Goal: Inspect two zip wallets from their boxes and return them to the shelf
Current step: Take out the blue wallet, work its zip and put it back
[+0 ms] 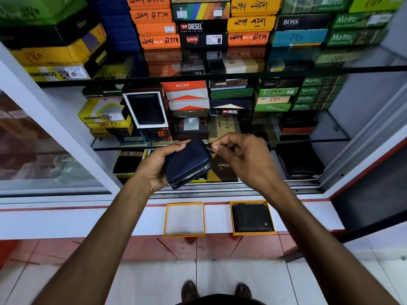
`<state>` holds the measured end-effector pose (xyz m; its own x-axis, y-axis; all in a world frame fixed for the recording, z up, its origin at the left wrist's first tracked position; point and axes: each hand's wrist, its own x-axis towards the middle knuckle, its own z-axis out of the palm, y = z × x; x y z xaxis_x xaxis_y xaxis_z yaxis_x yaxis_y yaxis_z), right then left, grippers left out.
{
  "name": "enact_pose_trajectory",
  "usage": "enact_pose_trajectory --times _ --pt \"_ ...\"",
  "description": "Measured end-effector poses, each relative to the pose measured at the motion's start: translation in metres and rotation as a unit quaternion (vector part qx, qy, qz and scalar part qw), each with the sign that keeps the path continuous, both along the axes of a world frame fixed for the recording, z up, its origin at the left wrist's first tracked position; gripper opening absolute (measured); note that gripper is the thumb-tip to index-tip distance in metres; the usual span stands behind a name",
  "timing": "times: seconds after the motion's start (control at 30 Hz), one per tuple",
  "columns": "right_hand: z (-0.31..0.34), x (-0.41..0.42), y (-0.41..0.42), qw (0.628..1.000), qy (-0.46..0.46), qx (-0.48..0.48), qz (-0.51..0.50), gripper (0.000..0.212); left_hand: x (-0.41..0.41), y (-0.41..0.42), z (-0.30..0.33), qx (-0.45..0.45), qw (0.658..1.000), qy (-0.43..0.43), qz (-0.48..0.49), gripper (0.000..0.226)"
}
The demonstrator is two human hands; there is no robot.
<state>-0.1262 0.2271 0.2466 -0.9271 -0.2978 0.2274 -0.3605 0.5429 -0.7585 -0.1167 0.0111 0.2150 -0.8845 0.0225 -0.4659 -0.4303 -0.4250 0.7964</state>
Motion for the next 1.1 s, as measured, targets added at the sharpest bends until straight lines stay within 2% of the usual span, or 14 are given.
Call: enact_pose_trajectory --times 0.23,0.37,0.47,0.8,1.1 --pt "0.008 0.010 0.004 0.999 0.037 -0.004 -0.023 0.012 -0.006 -0.004 -0.003 0.015 0.995 -0.022 0.101 0.020" --pt "0.005 0.017 0.002 0.998 0.051 0.006 -0.032 0.013 -0.009 0.000 -0.008 0.032 0.987 -0.039 0.155 0.009" --pt "-0.002 0.020 -0.001 0.997 0.058 -0.007 -0.053 0.014 -0.010 0.009 -0.009 0.035 0.979 -0.050 0.195 0.003" --pt "-0.018 0.036 -0.014 0.995 0.063 -0.018 -0.072 0.015 -0.015 0.033 -0.002 0.018 0.944 -0.051 0.326 0.005" --pt "-0.033 0.043 -0.027 0.994 0.073 -0.031 -0.074 0.012 -0.015 0.052 0.005 0.080 0.918 -0.049 0.386 0.030"
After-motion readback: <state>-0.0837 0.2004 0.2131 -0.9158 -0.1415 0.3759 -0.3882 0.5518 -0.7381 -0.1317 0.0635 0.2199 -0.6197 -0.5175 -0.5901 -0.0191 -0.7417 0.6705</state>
